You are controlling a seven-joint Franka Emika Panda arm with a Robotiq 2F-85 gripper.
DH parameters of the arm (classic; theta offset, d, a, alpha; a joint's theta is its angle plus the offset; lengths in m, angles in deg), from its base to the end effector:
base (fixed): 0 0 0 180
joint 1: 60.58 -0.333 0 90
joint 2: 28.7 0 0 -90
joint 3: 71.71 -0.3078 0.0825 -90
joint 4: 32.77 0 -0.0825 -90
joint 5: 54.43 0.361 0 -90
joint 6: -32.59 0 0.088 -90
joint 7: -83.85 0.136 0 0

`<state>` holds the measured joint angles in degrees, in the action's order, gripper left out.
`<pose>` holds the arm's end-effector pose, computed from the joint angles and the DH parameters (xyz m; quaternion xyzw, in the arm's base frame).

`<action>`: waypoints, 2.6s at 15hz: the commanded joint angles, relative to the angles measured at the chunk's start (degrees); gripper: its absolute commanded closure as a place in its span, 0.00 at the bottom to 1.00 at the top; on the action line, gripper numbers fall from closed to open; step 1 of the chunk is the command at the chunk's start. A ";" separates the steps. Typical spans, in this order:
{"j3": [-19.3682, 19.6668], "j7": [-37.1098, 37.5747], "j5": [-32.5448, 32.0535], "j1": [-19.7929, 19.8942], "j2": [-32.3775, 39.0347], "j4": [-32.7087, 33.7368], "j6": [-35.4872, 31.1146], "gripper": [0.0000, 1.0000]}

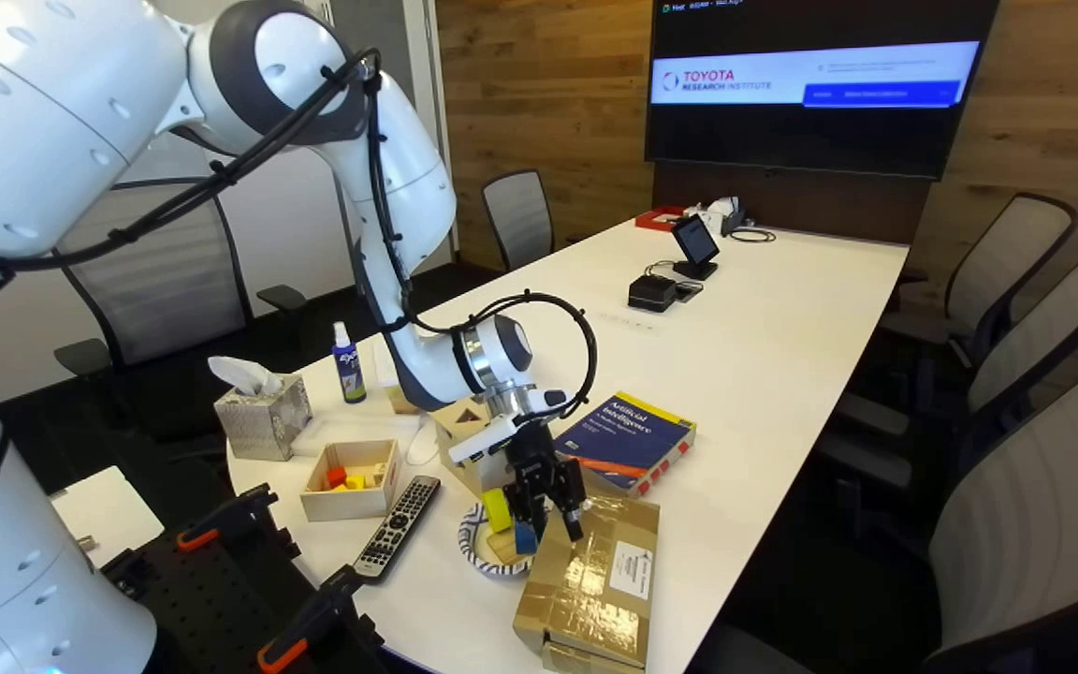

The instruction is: Open the brown box.

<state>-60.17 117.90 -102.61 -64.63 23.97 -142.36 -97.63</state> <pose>0.4988 -0.1166 -0.0069 0.9141 0.0284 -0.1841 0.3603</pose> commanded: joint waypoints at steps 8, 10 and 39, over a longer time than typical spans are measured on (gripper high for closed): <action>-0.23 -3.63 -0.67 -0.12 -1.51 0.92 -1.82 1.00; -0.43 -5.96 -0.47 0.32 -3.11 0.20 -2.23 0.98; -2.26 -53.19 28.11 21.69 -25.24 -11.58 -20.47 0.98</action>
<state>-60.94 70.21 -78.93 -45.97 1.10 -152.50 -117.13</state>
